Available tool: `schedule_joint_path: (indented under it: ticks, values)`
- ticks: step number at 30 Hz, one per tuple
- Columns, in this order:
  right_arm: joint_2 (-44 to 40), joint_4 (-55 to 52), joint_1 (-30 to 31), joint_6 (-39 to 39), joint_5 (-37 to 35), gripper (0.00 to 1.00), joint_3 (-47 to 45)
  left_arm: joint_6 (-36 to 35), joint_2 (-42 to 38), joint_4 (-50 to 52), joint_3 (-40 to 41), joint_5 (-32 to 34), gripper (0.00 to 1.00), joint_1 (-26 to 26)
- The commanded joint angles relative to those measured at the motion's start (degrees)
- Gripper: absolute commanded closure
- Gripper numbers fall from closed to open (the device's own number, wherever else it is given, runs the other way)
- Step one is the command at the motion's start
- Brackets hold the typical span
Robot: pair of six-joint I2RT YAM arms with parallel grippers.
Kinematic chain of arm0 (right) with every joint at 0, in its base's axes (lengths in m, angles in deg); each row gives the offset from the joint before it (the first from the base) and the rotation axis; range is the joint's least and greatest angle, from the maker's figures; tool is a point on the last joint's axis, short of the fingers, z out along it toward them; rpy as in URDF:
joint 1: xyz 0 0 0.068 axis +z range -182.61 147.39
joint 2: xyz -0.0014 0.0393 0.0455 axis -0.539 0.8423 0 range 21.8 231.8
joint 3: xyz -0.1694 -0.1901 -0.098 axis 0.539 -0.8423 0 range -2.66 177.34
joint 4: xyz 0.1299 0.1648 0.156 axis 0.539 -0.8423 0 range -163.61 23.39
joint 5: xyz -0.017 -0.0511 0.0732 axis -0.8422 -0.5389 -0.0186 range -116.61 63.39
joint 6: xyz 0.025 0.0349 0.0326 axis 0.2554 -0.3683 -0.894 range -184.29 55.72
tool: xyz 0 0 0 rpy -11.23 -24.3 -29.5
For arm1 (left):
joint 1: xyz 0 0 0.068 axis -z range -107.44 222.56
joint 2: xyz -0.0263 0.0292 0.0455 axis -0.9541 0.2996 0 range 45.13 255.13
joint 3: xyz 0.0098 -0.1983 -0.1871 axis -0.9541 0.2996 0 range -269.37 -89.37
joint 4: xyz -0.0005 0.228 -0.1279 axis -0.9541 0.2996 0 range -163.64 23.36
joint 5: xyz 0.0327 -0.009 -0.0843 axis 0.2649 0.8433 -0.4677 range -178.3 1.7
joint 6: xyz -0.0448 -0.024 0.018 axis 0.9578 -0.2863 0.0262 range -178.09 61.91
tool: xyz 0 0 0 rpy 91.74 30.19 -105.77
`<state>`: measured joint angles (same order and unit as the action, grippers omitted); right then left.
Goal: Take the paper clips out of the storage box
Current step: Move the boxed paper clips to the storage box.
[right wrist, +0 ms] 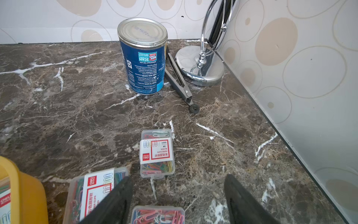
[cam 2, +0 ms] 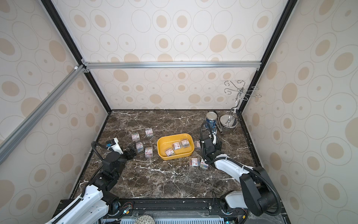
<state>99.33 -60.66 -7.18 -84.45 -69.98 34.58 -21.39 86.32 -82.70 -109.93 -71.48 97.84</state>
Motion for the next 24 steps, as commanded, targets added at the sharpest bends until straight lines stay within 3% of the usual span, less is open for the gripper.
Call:
schedule_joint_path:
  ticks: [1, 5, 12, 24]
  values:
    - [1.69, -0.88, 0.03, -0.93, -1.0, 0.25, 2.11, -0.97, 5.32, -2.2, -5.01, -1.79, 0.13, 4.99]
    - [1.87, -1.17, 0.02, -1.02, -1.08, 0.25, 2.41, -2.93, 14.72, -0.71, -11.51, 5.9, 0.13, 12.5]
    - [1.22, -0.42, -0.03, -0.93, -0.91, 0.25, 1.7, -3.71, 29.35, -1.88, -19.67, 7.05, 0.21, 19.34]
    - [1.98, -0.5, 0.04, -0.51, -0.21, 0.24, 2.19, -3.82, 59.48, 19.37, -46.99, 5.78, 0.27, 22.36]
